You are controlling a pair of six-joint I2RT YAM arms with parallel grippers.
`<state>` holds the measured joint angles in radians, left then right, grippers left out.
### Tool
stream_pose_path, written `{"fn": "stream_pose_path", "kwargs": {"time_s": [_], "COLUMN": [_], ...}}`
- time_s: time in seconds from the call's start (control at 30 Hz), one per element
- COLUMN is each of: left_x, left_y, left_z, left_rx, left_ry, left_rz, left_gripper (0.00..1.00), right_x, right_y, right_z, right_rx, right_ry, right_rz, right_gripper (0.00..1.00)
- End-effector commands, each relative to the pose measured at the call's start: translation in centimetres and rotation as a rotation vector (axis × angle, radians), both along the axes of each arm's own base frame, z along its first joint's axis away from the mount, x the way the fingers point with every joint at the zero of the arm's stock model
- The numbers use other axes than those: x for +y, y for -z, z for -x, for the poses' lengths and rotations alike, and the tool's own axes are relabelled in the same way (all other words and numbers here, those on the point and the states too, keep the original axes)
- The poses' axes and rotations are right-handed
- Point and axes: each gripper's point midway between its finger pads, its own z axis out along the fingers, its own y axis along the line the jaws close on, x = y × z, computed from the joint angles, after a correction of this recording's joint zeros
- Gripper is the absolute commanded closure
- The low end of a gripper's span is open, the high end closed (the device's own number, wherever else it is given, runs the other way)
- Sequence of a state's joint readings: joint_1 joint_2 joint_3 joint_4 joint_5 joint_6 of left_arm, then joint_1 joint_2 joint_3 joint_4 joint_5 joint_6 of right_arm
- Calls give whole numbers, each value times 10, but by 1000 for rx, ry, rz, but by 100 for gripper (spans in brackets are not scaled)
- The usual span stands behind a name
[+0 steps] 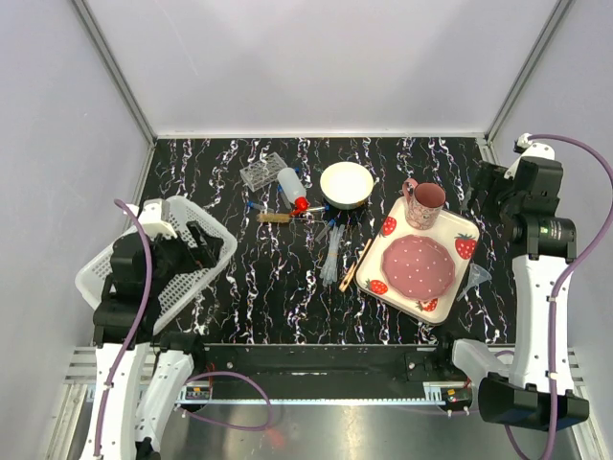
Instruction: Organize the chemistry lab equipment
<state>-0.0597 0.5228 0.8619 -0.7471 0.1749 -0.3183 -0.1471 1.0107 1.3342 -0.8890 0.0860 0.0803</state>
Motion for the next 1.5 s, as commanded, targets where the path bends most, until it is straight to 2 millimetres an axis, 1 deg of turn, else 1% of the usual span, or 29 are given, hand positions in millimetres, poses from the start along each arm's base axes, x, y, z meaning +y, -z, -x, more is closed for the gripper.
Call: {"fn": "stream_pose_path", "kwargs": {"time_s": [0.0,0.03,0.07,0.1,0.13,0.17,0.2,0.23,0.3,0.37,0.4,0.5,0.53,0.57,0.6,0.67,0.7,0.73,0.8,0.83,0.87,0.93,1.03,1.2,1.3,1.47], "left_x": [-10,-14,-16,-17,-19,-19,-18,-18,-21,-23,-27,-34,-35,-34,-32,-30,-30,-32,-32,-33,-33,-34,-34,-34,-36,-41], "left_y": [-14,-14,-13,-13,-10,-7,-7,-5,-4,-1,0,6,7,7,9,11,10,11,11,12,12,14,13,17,19,26], "left_z": [0,0,-1,0,-1,-2,-1,-1,-1,-1,-1,-3,-4,-5,-7,-8,-7,-7,-7,-7,-8,-8,-8,-9,-10,-14], "left_rx": [-75,-77,-85,-91,-89,-89,-92,-94,-107,-107,-104,-91,-88,-88,-85,-84,-88,-88,-91,-91,-91,-84,-87,-75,-60,5], "left_ry": [53,74,85,90,100,100,87,89,100,110,134,175,176,172,158,149,152,160,164,166,166,174,176,170,182,199], "left_rz": [25,35,39,45,49,50,58,61,73,82,92,107,108,106,100,94,93,94,94,96,96,100,100,102,104,127], "left_gripper": [1,1,1,1,1,1,1,1,1,1,1,1,1,1,1,1,1,1,1,1,1,1,1,1,1,1], "right_x": [-5,-1,0,6,30,40,51,62,62,49,42,27,21,15,3,-11,-26,-31,-43,-49,-52,-62,-70,-74,-73,-79], "right_y": [-17,-16,-14,-10,1,10,17,26,32,39,41,56,65,70,78,91,96,105,117,128,134,148,160,169,174,185], "right_z": [0,-1,-2,-3,2,5,10,17,21,20,19,24,29,31,36,43,48,51,57,60,62,61,55,50,44,31], "right_rx": [-3,-1,17,26,51,85,107,143,167,209,221,318,371,395,423,466,484,516,565,608,637,694,723,728,713,709], "right_ry": [-4,-46,-113,-184,-348,-509,-607,-675,-714,-674,-650,-635,-639,-631,-593,-578,-531,-543,-524,-533,-537,-534,-519,-535,-576,-646], "right_rz": [27,25,72,74,22,79,65,22,28,56,70,87,95,97,85,53,23,-7,-36,-54,-58,-54,-57,-54,-53,-42], "right_gripper": [0,0,0,0,0,0,0,0,0,0,0,0,0,0,0,0,0,0,0,0,1,3,4,5,5,8]}}
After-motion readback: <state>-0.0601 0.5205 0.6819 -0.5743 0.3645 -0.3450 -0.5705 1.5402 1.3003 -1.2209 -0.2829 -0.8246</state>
